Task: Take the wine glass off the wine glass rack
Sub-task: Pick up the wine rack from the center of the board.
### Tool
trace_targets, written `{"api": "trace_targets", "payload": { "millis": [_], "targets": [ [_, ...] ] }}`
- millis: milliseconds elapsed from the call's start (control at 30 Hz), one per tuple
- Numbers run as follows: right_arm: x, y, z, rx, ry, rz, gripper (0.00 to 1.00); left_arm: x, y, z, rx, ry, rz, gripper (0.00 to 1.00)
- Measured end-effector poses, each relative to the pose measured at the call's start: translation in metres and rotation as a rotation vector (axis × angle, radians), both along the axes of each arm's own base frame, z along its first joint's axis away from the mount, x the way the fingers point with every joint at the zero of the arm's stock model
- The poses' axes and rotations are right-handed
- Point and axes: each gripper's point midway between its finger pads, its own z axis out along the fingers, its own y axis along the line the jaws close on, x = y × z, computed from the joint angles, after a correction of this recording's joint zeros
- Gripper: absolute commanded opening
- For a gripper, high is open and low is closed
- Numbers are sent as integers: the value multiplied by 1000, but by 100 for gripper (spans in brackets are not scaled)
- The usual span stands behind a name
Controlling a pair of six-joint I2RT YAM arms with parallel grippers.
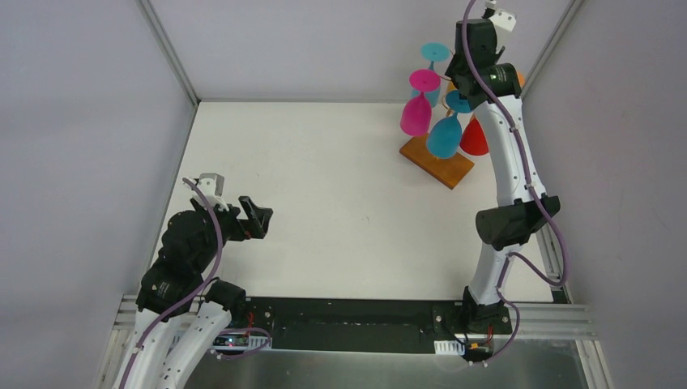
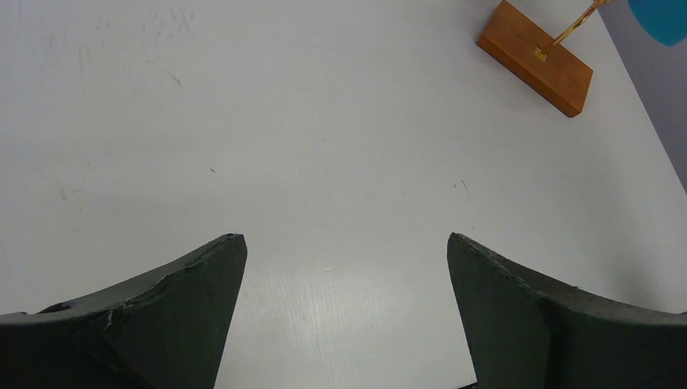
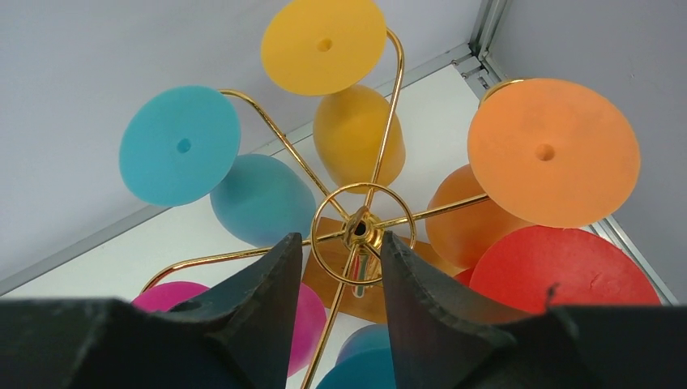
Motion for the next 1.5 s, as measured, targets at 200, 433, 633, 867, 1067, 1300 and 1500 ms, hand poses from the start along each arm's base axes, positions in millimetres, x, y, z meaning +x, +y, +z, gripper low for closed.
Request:
{"api": "trace_targets", "payload": {
  "millis": [200, 433, 633, 867, 1067, 1300, 1500],
  "targets": [
    [2, -4, -3, 0, 4, -14, 41, 2, 1, -2, 1, 10, 5, 99],
    [9, -5, -15, 2, 24, -25, 39, 1, 1, -2, 1, 9, 5, 99],
    [12, -6, -20, 7, 32, -34, 35, 1, 1, -2, 1, 9, 5, 99],
    [13, -11, -21, 17, 29, -49, 28, 1, 1, -2, 1, 9, 5, 99],
    [15, -13, -22, 27, 26, -57, 14, 1, 1, -2, 1, 9, 5, 99],
    [15, -14, -21, 38, 18, -67, 0, 2, 1, -2, 0, 10, 9, 99],
    [16, -15, -21, 45, 15, -71, 0, 1, 1, -2, -4, 11, 3, 99]
  ]
}}
